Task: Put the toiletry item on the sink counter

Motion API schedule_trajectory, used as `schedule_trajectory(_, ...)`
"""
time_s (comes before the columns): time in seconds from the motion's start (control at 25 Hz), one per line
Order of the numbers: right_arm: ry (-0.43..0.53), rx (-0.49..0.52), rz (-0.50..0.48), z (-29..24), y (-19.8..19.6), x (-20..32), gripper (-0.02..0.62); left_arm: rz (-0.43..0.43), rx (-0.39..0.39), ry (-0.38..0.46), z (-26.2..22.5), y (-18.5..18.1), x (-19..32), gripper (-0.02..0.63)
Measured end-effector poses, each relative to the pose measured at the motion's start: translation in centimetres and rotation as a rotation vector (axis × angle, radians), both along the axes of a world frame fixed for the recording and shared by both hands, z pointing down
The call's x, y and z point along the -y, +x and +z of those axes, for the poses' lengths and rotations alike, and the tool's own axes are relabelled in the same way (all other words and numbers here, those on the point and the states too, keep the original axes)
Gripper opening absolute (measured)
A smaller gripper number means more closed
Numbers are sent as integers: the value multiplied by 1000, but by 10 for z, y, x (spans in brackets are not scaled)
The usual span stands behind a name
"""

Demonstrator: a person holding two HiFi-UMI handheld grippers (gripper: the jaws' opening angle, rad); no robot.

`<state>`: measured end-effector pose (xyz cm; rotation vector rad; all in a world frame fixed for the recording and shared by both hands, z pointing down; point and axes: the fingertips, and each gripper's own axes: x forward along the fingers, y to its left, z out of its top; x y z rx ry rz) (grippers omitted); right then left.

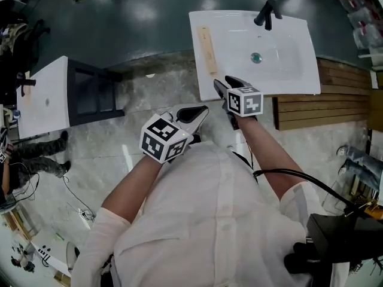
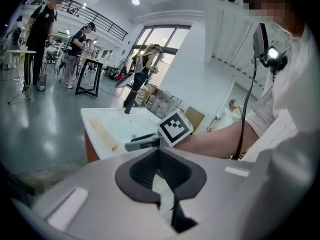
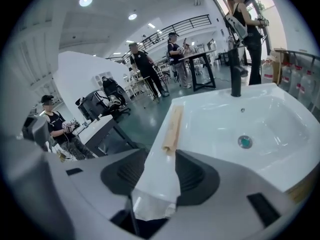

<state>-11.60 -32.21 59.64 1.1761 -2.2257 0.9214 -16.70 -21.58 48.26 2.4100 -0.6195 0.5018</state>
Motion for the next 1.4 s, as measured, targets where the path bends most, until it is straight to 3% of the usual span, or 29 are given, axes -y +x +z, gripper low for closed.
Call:
schedule_trajectory(0.2,-28,33,-68,-15,24,-43,175,-22,6,16,-7,30,-24,6)
schedule_trajectory(0.44,-58,8,-174,-32,66,-112,23,-58,10,19,-13,71,-65,6)
schedule_trajectory(0.72,-78,13,-286,-48,115,-195,6,-71,61,-19,-4,116,-128,6)
schedule_trajectory(1.12,-39,41,-315,-73,182,-273,6,-83,67,-67,-6,173,-207,6)
schedule_trajectory(1.4,-9,51,-316,-82,204,-304,5,-102,60,-90,-2,188,-237,6)
